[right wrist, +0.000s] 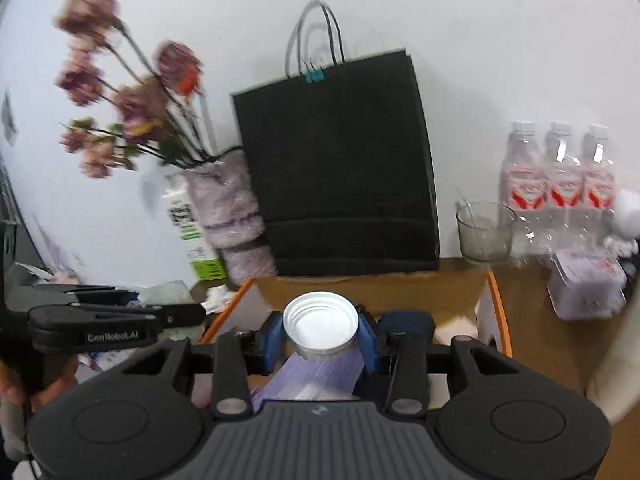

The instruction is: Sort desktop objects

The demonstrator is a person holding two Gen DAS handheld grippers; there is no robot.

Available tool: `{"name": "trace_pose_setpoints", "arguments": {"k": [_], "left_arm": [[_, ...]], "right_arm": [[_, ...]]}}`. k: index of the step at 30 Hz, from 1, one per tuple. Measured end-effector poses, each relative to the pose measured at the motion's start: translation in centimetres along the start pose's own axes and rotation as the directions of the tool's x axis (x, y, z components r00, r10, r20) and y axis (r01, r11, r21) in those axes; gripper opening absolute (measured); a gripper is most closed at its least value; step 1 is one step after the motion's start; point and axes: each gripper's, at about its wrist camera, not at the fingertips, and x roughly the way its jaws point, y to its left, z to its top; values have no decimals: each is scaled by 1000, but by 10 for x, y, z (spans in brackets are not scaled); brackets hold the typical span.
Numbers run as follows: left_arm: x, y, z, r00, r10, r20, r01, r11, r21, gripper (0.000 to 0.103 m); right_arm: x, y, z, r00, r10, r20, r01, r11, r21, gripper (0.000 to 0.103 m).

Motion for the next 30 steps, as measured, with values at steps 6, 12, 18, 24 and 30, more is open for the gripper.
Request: {"name": "trace_pose_setpoints", "arguments": {"k": [6, 12, 18, 24, 30], "left_arm": [[85, 11, 18, 986, 84, -144, -91, 995, -46, 41], [133, 7, 16, 961, 172, -215, -180, 983, -21, 49], [132, 12, 22, 966, 159, -203, -173, 983, -53, 64], [91, 13, 31, 969, 173, -174, -189, 979, -78, 68], [21, 1, 30, 976, 183, -116, -197, 973, -118, 76]], "right_arm": [[119, -14, 26, 984, -23, -178, 30, 999, 34, 38], [199, -23, 13, 952, -104, -288, 114, 993, 16, 39], [201, -27, 14, 955, -87, -283, 115, 990, 83, 59], [161, -18, 27, 967, -77, -241, 99, 992, 81, 59], [101, -7, 36, 969, -98, -227, 107, 994, 29, 63]]}}
